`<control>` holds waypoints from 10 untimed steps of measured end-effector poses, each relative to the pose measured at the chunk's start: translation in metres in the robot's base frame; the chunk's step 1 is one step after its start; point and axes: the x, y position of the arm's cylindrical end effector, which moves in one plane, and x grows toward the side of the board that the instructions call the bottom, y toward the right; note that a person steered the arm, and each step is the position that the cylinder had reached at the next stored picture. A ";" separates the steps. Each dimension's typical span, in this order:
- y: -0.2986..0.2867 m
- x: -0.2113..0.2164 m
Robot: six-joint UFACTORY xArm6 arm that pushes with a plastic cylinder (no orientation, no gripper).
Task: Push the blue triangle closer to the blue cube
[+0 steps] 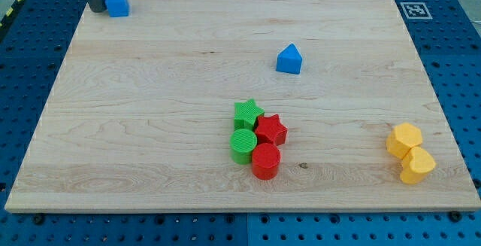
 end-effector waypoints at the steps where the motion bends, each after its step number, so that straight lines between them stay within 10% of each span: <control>1: 0.001 0.000; 3: -0.012 0.069; 5: 0.139 0.187; 8: 0.354 0.215; 10: 0.372 0.192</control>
